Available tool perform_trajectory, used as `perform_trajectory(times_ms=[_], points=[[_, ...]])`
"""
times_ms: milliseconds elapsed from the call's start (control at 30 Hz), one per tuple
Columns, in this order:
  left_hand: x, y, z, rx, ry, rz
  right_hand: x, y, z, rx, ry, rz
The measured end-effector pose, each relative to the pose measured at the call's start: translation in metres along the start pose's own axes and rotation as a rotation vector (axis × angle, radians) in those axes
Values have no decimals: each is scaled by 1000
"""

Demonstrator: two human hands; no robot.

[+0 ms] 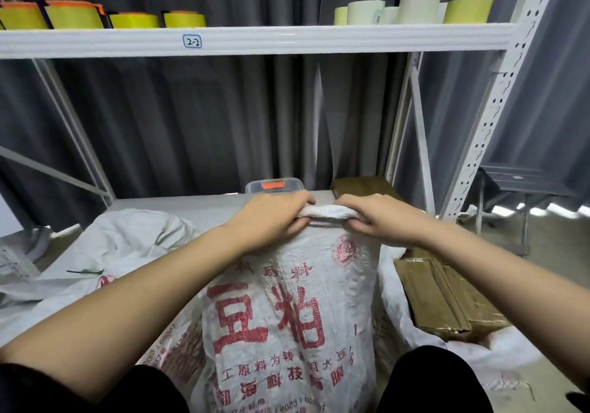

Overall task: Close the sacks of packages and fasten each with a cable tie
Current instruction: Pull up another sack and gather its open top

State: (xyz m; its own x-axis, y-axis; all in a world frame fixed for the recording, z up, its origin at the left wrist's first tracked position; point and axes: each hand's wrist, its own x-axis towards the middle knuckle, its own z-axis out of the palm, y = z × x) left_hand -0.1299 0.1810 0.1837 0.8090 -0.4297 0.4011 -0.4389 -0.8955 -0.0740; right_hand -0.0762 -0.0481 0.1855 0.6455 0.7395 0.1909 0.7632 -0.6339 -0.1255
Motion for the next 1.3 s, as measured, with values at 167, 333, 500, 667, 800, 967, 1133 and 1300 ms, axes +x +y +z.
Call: perform_trajectory(times_ms=[167, 333, 500, 667, 800, 967, 1133, 1300], points=[[1, -5, 5, -444, -277, -231, -9, -1, 31, -337, 323, -148], [-9, -1, 21, -546, -316, -230, -8, 8, 46, -529, 515, -325], [-19, 2, 28, -516, -236, -131, -16, 13, 49, -469, 394, -307], [-22, 3, 25, -220, 102, 61, -18, 9, 44, -118, 223, -77], [-23, 10, 23, 113, 195, 217, -9, -8, 35, 228, -69, 14], [-24, 0, 14, -56, -43, -33, -11, -12, 39, -95, 132, -17], [-36, -17, 11, 66, -254, -95, -19, -3, 47, -448, 302, -220], [-42, -16, 8, 388, -77, 106, -14, 2, 48, -482, 344, -261]])
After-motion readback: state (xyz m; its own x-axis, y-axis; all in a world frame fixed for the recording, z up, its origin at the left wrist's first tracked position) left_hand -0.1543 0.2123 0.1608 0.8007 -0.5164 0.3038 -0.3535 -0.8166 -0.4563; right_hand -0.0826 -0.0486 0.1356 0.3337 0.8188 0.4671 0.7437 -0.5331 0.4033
